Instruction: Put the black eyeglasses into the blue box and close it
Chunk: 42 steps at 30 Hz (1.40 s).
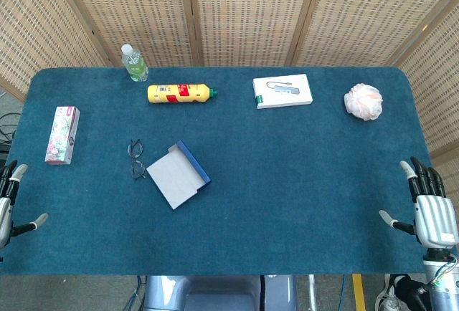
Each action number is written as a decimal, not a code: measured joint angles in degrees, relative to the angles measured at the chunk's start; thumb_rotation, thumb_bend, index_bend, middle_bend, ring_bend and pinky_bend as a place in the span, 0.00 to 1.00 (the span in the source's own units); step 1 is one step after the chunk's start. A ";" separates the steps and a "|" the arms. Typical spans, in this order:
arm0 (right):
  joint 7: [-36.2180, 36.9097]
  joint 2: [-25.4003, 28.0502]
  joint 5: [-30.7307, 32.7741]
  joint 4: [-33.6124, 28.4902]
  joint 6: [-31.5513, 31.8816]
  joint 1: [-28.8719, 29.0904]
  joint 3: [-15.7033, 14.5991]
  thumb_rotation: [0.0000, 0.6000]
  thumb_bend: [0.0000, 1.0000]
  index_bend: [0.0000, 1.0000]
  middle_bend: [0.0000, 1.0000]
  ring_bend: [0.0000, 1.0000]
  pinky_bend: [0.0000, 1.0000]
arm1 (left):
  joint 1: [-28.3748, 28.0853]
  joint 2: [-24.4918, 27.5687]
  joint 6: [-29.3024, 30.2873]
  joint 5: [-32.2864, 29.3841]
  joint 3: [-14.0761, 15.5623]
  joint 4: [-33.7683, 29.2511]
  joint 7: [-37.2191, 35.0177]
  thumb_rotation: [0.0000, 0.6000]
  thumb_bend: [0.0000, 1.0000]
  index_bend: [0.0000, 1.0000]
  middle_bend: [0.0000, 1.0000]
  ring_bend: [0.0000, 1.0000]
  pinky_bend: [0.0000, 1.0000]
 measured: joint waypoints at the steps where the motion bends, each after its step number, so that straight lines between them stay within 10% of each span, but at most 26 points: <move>1: 0.02 0.02 0.01 -0.02 -0.03 0.01 0.00 1.00 0.00 0.00 0.00 0.00 0.00 | -0.02 -0.01 -0.05 -0.01 0.00 0.00 0.03 1.00 0.00 0.00 0.00 0.00 0.00; 19: -0.83 0.02 0.42 -0.28 -0.56 0.06 -0.04 1.00 0.00 0.00 0.00 0.00 0.00 | -4.07 -1.61 -3.87 0.89 -1.20 5.16 0.10 1.00 0.00 0.03 0.00 0.00 0.00; 42: -2.43 0.43 2.71 -1.86 -2.86 0.61 0.24 1.00 0.00 0.00 0.00 0.00 0.00 | -31.46 -26.22 -21.35 15.44 1.36 60.06 -25.06 1.00 0.16 0.30 0.00 0.00 0.00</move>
